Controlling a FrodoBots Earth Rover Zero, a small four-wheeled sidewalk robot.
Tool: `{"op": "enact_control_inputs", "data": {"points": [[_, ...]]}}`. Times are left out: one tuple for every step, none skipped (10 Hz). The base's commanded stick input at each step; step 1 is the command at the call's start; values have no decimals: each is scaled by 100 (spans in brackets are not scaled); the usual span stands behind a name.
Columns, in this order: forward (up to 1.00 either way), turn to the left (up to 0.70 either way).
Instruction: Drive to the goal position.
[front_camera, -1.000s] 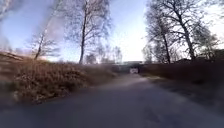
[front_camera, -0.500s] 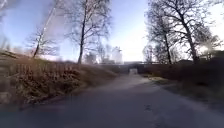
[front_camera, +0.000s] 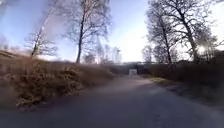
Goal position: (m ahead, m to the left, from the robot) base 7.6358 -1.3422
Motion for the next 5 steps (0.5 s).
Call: {"op": "enact_control_inputs", "data": {"points": [[85,0],[85,0],[85,0],[85,0],[85,0]]}}
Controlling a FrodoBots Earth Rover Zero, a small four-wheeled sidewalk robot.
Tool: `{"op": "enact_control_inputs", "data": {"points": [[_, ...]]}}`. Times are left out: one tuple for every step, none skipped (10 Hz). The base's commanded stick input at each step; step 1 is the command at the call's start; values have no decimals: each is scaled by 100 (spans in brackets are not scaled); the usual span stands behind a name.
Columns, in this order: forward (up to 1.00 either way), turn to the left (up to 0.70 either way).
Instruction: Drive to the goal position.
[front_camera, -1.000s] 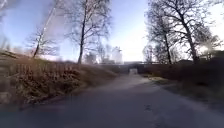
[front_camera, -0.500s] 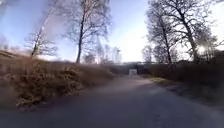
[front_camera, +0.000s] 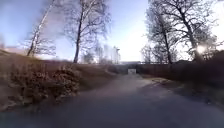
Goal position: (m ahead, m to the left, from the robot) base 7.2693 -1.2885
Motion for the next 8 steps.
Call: {"op": "enact_control_inputs", "data": {"points": [[85,0],[85,0],[85,0],[85,0],[85,0],[85,0],[85,0],[85,0]]}}
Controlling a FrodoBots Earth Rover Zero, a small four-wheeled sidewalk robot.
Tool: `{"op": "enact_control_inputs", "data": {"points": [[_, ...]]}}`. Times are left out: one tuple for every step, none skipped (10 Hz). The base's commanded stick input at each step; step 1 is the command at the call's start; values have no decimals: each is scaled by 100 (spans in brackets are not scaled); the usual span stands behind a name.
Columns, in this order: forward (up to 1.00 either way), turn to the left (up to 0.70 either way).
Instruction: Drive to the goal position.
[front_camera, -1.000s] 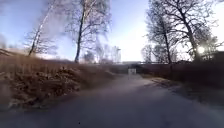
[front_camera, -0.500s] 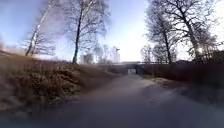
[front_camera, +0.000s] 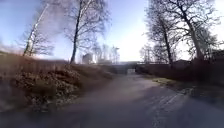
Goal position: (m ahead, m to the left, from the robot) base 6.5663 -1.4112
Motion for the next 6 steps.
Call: {"op": "enact_control_inputs", "data": {"points": [[85,0],[85,-20],[85,-34],[85,-33],[85,-17],[85,-1]]}}
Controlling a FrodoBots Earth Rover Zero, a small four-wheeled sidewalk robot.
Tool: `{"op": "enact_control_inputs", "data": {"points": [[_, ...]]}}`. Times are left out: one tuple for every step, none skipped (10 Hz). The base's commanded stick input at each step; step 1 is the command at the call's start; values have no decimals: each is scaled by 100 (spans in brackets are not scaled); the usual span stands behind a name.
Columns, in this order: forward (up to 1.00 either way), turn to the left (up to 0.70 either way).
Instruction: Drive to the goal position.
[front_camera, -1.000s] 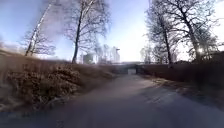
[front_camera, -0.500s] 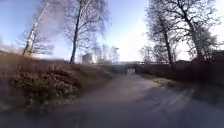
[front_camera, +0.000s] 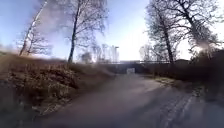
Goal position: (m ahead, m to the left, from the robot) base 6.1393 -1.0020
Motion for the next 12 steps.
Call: {"op": "enact_control_inputs", "data": {"points": [[85,0],[85,0],[85,0],[85,0],[85,0],[85,0],[85,0],[85,0],[85,0],[85,0],[85,0],[85,0]]}}
